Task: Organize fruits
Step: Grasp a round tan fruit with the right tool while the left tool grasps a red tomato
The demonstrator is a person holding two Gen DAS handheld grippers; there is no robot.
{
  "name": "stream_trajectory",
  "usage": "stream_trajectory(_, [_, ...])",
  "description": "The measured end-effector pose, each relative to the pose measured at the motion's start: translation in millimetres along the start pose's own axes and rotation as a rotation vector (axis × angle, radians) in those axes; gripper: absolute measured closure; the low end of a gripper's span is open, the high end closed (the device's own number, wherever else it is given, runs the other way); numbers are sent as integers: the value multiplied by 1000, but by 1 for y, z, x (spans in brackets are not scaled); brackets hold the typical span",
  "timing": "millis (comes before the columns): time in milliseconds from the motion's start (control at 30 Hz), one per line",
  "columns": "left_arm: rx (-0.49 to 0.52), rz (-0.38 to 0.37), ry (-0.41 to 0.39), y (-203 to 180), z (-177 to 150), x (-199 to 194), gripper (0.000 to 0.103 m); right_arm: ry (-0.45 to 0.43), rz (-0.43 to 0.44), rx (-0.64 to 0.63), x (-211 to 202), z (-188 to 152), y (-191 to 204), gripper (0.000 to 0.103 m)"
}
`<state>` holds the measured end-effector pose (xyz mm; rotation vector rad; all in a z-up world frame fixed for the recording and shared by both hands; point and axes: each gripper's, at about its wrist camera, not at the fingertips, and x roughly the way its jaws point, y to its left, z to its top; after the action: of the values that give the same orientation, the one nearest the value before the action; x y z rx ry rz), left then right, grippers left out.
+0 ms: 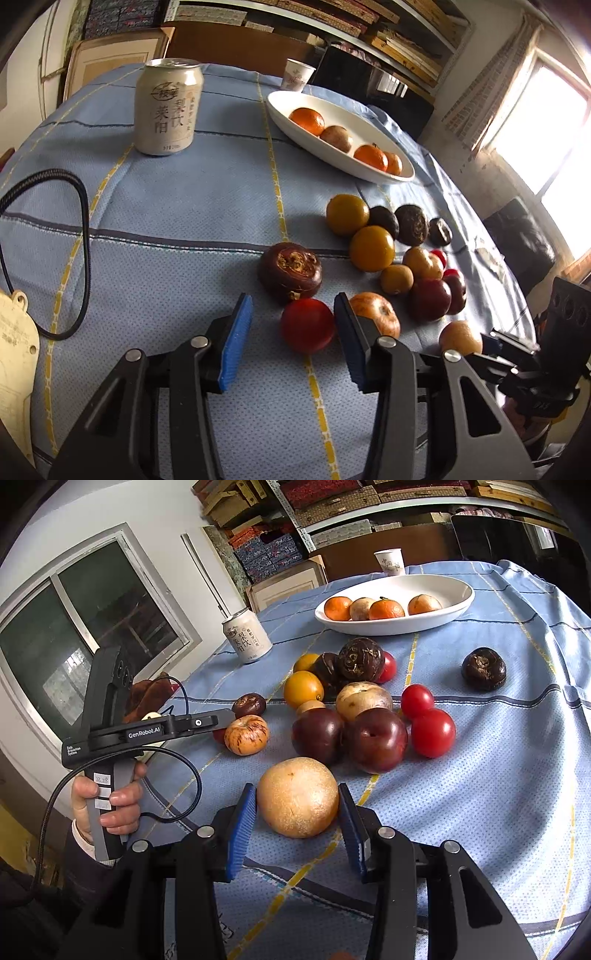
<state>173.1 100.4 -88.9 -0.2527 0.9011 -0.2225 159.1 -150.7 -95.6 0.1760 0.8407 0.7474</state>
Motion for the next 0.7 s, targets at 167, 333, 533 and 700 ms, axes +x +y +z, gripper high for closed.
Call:
stream_trajectory(167, [37, 26, 23, -8, 0, 5, 57, -12, 9, 2, -2, 0, 0, 58])
stream_trajectory(333, [76, 28, 32, -17, -1, 6, 70, 3, -3, 12, 0, 0, -1, 59])
stream_trajectory(533, [124, 51, 55, -30, -5, 10, 74, 40, -38, -37, 7, 3, 9, 56])
stream_trajectory(700, [130, 60, 57, -30, -6, 10, 74, 72, -93, -102, 13, 6, 20, 55])
